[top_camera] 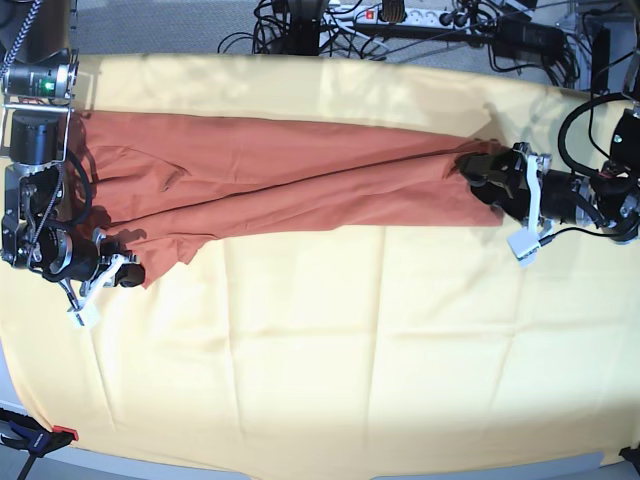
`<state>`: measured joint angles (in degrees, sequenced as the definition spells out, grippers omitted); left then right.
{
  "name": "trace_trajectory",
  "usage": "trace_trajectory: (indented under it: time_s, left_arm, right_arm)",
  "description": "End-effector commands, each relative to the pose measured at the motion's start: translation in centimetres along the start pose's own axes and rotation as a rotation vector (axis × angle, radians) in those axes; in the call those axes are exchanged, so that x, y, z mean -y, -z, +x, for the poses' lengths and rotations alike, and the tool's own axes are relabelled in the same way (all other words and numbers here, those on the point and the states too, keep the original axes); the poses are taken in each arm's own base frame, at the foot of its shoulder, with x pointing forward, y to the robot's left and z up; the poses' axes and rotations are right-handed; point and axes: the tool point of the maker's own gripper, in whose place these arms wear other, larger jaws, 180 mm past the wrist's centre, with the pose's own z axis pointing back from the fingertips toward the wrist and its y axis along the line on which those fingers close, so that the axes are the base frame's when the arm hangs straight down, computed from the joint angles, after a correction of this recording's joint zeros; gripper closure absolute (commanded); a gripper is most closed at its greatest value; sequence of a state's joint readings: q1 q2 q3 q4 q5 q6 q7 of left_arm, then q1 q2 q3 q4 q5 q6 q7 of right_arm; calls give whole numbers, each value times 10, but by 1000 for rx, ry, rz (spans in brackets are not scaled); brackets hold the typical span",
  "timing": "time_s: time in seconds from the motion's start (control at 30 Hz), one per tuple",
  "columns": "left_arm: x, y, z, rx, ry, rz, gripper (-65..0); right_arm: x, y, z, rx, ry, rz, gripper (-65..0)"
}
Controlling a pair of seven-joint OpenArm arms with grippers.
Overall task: Fold the T-shirt properly
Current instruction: 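Lay the folded hem down with both grippers and smooth it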
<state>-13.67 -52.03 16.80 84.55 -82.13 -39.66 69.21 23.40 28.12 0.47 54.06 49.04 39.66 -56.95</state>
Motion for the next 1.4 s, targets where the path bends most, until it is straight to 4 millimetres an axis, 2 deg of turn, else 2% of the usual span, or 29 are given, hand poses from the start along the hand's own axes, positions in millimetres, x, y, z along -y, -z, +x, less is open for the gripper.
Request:
trace_trajectory:
  time_s: [0.0, 0.17, 0.4, 0.5, 0.6, 0.7, 0.73, 0.97, 1.37]
  left_arm:
    - [-2, -12, 13, 36, 23, 14, -316]
    - [-2, -12, 13, 36, 23, 15, -316]
    - [-2, -12, 13, 36, 23, 14, -316]
    - [-2, -12, 13, 36, 23, 14, -316]
    - [-2, -12, 13, 36, 23, 15, -316]
    - [-2, -12, 13, 36, 23, 14, -316]
    - [-2, -12, 13, 35, 23, 15, -316]
    - [-3, -12, 12, 31, 25, 20, -316]
    - [-4, -15, 13, 29, 28, 26, -316]
  right_arm:
    - [0, -9, 14, 8, -23, 4, 0]
    - [-18, -23, 33, 33, -43, 76, 0]
    - [-26, -53, 59, 84, -153, 61, 0]
    - [-33, -64, 62, 80, -166, 98, 0]
    - [-47, -73, 54, 31, -168, 177, 0]
    - [-67, -79, 63, 96, -148, 289, 0]
    - [-69, -81, 64, 104, -143, 300, 0]
    - [-52, -96, 31, 23, -161, 233, 0]
    - [-59, -119, -38, -170, -274, 179, 0]
